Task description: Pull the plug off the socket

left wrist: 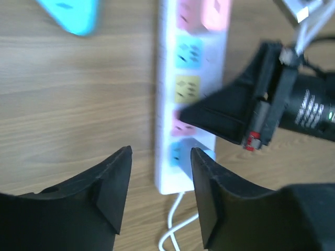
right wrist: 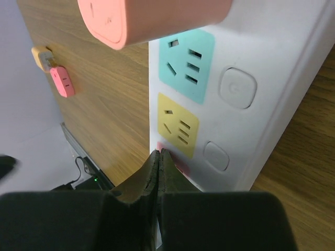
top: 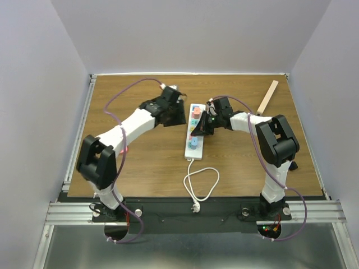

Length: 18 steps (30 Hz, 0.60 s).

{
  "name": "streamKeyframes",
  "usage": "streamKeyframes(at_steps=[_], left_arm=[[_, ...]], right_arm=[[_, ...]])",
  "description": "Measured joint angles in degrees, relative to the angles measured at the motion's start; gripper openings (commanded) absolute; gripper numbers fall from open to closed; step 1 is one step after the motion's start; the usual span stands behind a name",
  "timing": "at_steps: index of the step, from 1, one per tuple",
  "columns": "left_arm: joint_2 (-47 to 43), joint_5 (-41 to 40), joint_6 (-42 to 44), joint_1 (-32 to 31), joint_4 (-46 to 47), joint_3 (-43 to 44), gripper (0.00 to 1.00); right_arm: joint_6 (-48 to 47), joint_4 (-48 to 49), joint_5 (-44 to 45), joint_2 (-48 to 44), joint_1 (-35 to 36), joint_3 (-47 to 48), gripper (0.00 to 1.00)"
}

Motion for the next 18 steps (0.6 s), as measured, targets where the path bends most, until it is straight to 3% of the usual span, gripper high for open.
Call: streamKeyframes(at_steps=[8,15,18], left_arm=[[14.7,0.3,-0.3,-10.9,-3.3,6.5,0.63],[18.2,-2.7,0.2,-12.7,-7.2,10.2,0.64],[18.5,-3.7,0.4,-13.2,-8.3,12.2,0.58]], right_arm=[[1.9,1.1,0.0,0.0,-0.5,-0.6,0.0],[2.0,1.5,-0.4,0.1,-1.2,-0.8,0.01],[2.0,1.5,-0.5,0.1,-1.3,-0.8,0.0]])
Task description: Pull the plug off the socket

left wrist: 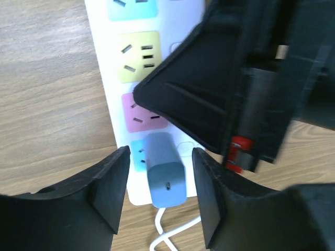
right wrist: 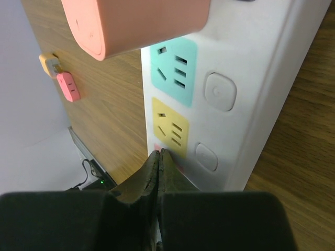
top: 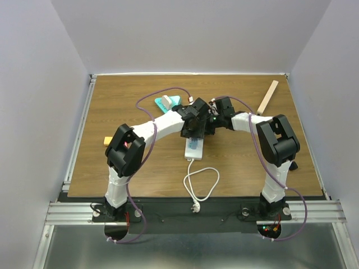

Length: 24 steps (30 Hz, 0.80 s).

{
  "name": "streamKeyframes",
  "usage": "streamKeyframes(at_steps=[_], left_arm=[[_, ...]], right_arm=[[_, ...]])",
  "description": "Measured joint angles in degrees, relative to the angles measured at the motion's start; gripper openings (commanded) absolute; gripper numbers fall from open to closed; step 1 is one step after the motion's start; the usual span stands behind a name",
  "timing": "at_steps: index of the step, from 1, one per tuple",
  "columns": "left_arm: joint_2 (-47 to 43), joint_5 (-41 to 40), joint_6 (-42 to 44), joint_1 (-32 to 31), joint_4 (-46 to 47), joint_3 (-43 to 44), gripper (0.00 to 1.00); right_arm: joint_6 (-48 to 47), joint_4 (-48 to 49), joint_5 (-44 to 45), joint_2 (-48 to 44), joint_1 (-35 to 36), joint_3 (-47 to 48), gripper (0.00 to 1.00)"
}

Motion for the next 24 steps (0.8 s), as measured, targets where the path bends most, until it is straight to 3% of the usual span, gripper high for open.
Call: streamKeyframes(at_steps=[2,11,12,13,16,24], left_arm=[[0.7,-0.9,0.4,-0.7,-0.8,1.5,0.54],[3.5,-4.6,0.9,-3.8,-2.8,0.6,0.53],[3.5,-5.0,0.9,-3.9,-3.2,0.4,0.49],[3.5,-5.1,0.9,-3.9,-3.3,0.4,0.32],[3.5,-5.7,0.7,-4.0,-3.5,0.4,0.0],[4.7,-6.4,0.6,-4.0,-6.8,3.3,0.0]], right_arm=[[0.0,0.1,-0.3,0.1,-0.1,0.0,0.0],[0.0,0.3,-1.4,0.4,-0.5,0.0,0.0],[0.0,0.4,-1.6,0.5,-0.5,0.0,0.0],[0.0,0.4,-1.7,0.6,-0.5,0.0,0.0],[0.0,1.0,-2.9,1.2,-0.5,0.1,0.0],[-0.1,1.7,-5.3,2.4,-1.0,0.7,0.0]])
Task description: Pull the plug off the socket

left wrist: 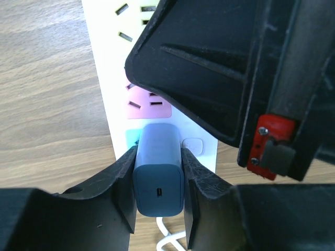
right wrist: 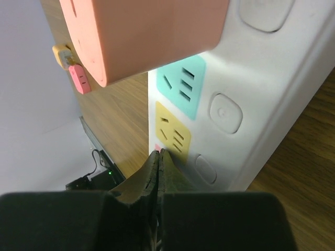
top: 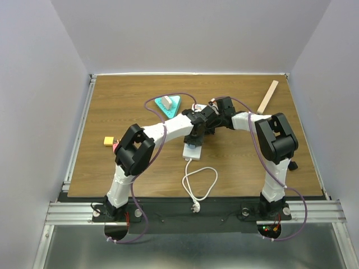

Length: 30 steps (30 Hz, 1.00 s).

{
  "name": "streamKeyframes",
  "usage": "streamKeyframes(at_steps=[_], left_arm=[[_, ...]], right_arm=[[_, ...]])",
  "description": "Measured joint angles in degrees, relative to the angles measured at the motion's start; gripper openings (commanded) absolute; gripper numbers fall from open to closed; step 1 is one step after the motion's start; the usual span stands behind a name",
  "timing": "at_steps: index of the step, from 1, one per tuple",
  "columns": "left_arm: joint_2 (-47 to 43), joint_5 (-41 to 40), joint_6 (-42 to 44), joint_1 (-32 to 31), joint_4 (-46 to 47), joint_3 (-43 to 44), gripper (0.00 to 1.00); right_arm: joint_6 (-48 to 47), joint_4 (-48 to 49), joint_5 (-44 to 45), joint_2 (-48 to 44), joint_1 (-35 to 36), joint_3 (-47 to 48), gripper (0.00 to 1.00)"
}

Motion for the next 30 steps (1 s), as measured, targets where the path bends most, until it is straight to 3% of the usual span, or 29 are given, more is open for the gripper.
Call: streamKeyframes(at_steps=[5,9,13,18,22,26,30], left_arm=[[1.8,-1.7,0.5,0.0,-7.2,8.8,0.0],[0.8,-4.2,1.2,0.5,-7.1,18.6,0.0],[-2.5,-5.7,1.7,2.3,-7.3,19.9,0.0],[-9.0,-5.0,2.9,9.9,-4.2,9.6,0.0],[-15.5,-4.2,5.1,23.0,-0.3,-3.5,0.0],[-17.0,-4.3,7.4,34.2,3.4,-11.4,0.0],[-16.7,-3.6,9.3,39.6,6.3,-16.6,0.0]], right_arm=[[-0.2,0.3,-1.1,0.9,-0.2,0.3,0.0],[-0.7,0.5,-2.3,1.6,-0.4,0.3,0.0],[-1.0,1.0,-2.9,1.8,-0.6,-0.2,0.0],[-1.7,1.7,-2.3,1.0,-0.5,-0.5,0.0],[-3.2,0.5,0.1,-0.3,-0.2,-0.6,0.0],[-4.5,-1.9,3.0,-2.0,-0.1,-0.7,0.0],[-5.8,-4.5,4.8,-3.7,-0.1,-1.0,0.0]])
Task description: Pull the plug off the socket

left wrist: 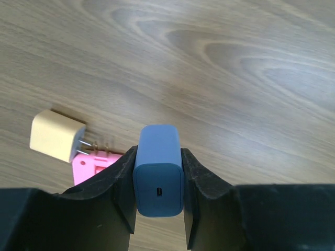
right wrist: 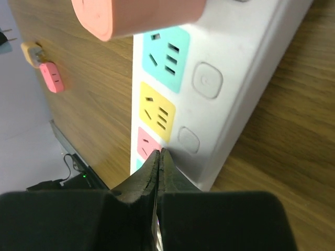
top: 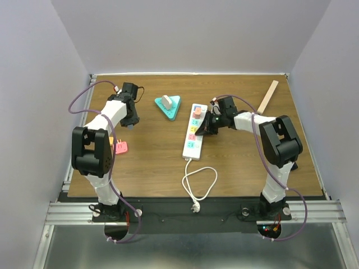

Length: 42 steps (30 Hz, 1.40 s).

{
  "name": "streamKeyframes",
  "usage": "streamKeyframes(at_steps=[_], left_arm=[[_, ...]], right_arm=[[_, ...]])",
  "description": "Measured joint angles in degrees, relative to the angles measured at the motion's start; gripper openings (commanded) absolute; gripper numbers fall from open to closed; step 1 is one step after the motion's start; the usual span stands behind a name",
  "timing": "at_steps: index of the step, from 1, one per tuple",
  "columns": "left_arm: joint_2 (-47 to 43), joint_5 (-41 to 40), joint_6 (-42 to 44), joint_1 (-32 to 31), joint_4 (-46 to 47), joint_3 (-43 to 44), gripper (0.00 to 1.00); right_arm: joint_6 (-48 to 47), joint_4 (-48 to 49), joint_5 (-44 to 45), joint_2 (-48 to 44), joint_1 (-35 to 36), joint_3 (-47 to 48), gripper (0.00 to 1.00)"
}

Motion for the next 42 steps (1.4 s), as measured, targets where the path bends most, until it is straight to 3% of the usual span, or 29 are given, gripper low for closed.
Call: streamKeyframes(at_steps=[7,10,16,20,33,36,42], left_arm=[[2.3,1.2,2.2,4.6,4.5,-2.3,0.0],[3.3,1.4,2.8,6.2,6.1,-3.7,0.35],[4.4,1.2,3.3,8.3,6.8,-5.6,0.52],[4.6,0.8,3.5,8.7,7.0,-6.0,0.94],[1.4,1.4,2.6,7.0,3.1,-3.0,0.98],[-1.1,1.9,1.9,3.1,1.4,1.3,0.97],[-3.7,6.8,-0.4,-11.3,2.3,7.9,0.95]], right_arm=[[-2.6,-6.4,4.4,-4.3,0.0,-0.6,0.01],[-3.3,-8.9,6.4,-6.4,0.0,-0.6,0.0],[-3.7,-11.3,7.8,-6.8,0.0,0.2,0.0],[-4.0,-12.0,7.8,-6.8,0.0,0.5,0.0],[-2.7,-12.5,11.0,-6.8,-0.1,1.2,0.0],[-1.5,-12.8,12.8,-6.8,-0.5,1.5,0.0],[-0.4,-13.2,14.6,-6.8,-3.6,5.4,0.0]])
